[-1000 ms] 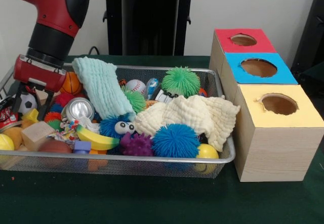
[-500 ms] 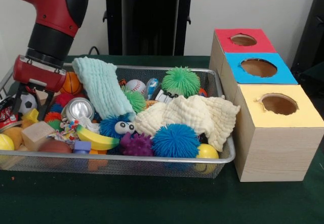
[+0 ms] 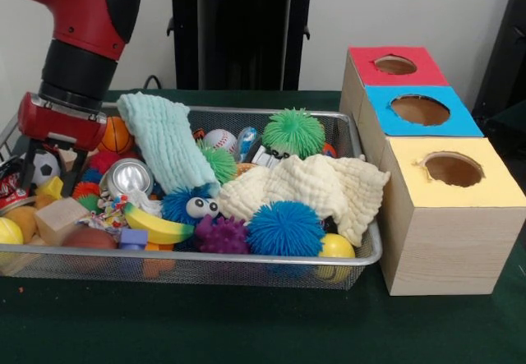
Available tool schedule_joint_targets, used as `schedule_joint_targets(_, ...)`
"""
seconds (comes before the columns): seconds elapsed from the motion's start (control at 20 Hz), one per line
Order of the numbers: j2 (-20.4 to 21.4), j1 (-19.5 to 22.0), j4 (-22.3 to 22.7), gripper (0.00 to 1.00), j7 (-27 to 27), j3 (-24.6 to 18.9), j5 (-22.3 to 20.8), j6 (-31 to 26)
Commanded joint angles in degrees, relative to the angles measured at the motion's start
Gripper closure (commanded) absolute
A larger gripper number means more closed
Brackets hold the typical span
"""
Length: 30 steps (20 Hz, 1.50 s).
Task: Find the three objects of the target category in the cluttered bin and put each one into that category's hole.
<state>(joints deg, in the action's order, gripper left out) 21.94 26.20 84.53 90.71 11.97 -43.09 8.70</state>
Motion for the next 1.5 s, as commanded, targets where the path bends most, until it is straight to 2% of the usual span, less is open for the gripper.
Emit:
schedule_joint_targets(0.05, -3.13, 3.31, -5.24, 0.0, -4.78, -16.43, -7.49, -8.93)
schedule_joint_targets(0.3, -0.89, 4.09, -3.34, 0.0, -5.57, -18.37, -8.07, -13.46)
schedule_joint_targets(0.8, -2.78, 6.04, -5.19, 0.0, -7.43, -21.72, -11.7, -16.41)
schedule_joint_targets(1.15, -6.25, 16.25, -4.98, 0.0, -21.77, -34.97, -9.9, -28.54)
schedule_joint_targets(1.5, -7.38, 18.65, -5.47, 0.0, -24.81, -38.92, -12.6, -31.16)
